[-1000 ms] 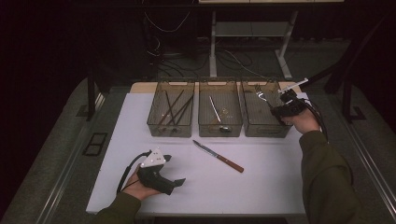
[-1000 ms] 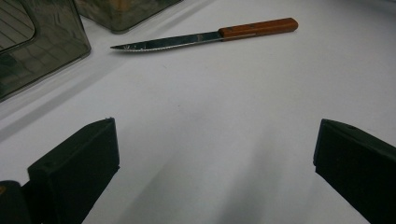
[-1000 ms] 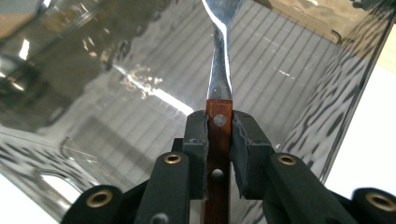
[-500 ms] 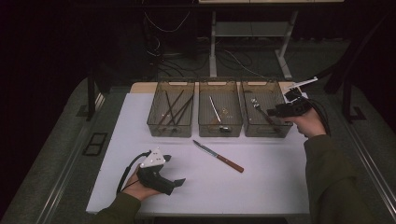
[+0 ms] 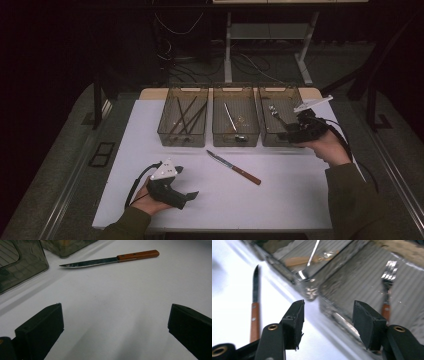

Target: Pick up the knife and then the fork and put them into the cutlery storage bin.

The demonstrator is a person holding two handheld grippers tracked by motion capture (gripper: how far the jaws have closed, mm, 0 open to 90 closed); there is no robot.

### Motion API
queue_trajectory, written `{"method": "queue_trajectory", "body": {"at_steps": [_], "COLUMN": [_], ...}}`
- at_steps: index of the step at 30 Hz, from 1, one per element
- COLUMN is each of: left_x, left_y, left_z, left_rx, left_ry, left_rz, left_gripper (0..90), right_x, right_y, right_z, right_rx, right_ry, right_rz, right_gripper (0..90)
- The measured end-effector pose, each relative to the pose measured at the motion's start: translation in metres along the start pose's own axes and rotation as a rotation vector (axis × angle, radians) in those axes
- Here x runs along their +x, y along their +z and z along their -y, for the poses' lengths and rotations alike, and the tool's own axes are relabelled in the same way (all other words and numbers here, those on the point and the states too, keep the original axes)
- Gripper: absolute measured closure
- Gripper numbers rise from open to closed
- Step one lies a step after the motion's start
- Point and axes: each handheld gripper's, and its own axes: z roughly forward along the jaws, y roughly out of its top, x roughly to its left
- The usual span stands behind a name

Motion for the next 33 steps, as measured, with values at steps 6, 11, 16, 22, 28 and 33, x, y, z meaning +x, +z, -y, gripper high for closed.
{"method": "queue_trajectory", "body": {"at_steps": [6, 11, 16, 22, 28, 33], "left_x": [-0.001, -0.001, 0.000, -0.001, -0.001, -0.001], "left_y": [0.000, 0.001, 0.000, 0.000, 0.000, -0.001], "left_z": [0.000, 0.000, 0.000, 0.000, 0.000, 0.000], "left_rx": [-0.003, -0.002, -0.004, -0.005, -0.007, -0.012], "left_ry": [-0.004, -0.003, -0.005, -0.002, -0.003, -0.003], "left_rz": [0.000, 0.000, 0.001, 0.001, 0.002, 0.001], "left_gripper": [0.0, 0.0, 0.0, 0.0, 0.0, 0.0], "right_x": [0.022, 0.038, 0.053, 0.068, 0.086, 0.097], "right_y": [0.013, 0.027, 0.041, 0.057, 0.076, 0.094], "right_z": [0.004, 0.004, 0.000, -0.010, -0.021, -0.027], "right_rx": [0.040, 0.077, 0.122, 0.198, 0.287, 0.360], "right_ry": [-0.044, -0.080, -0.105, -0.143, -0.194, -0.224], "right_rz": [-0.054, -0.090, -0.097, -0.105, -0.114, -0.125], "right_gripper": [42.0, 42.9, 44.5, 47.8, 50.8, 53.2]}}
